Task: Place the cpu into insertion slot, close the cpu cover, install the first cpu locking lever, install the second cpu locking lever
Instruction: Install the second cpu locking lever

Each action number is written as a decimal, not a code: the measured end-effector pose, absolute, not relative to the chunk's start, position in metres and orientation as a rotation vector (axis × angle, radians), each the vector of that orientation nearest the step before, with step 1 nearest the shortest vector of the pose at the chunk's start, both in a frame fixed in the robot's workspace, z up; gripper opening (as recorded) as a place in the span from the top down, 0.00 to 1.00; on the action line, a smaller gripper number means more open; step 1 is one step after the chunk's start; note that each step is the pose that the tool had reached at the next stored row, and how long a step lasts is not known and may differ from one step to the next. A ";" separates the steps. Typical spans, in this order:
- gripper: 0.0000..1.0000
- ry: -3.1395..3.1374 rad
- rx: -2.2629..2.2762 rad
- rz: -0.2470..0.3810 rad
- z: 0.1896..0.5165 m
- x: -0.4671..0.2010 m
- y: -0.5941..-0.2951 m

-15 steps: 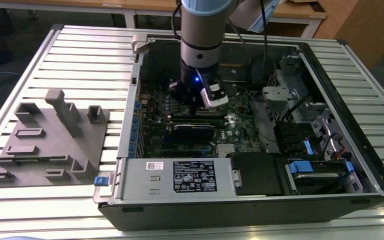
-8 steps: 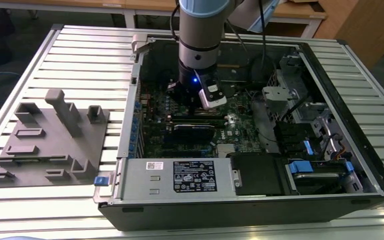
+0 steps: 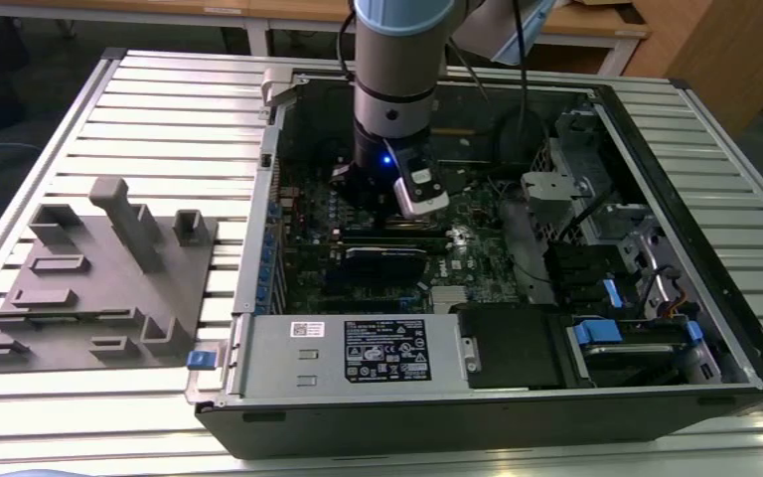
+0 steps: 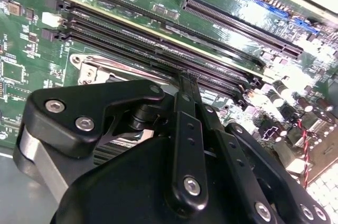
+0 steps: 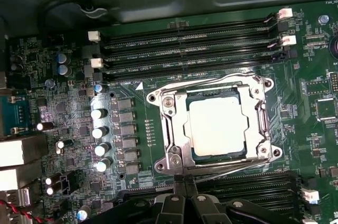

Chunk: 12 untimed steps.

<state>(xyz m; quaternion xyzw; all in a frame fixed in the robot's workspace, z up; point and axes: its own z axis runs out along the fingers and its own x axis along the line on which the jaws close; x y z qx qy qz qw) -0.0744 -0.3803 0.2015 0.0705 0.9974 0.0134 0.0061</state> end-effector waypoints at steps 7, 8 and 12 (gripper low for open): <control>0.89 3.120 0.221 0.042 0.201 -0.084 -0.380; 0.89 3.121 0.221 0.042 0.201 -0.084 -0.380; 0.89 3.121 0.221 0.042 0.201 -0.085 -0.380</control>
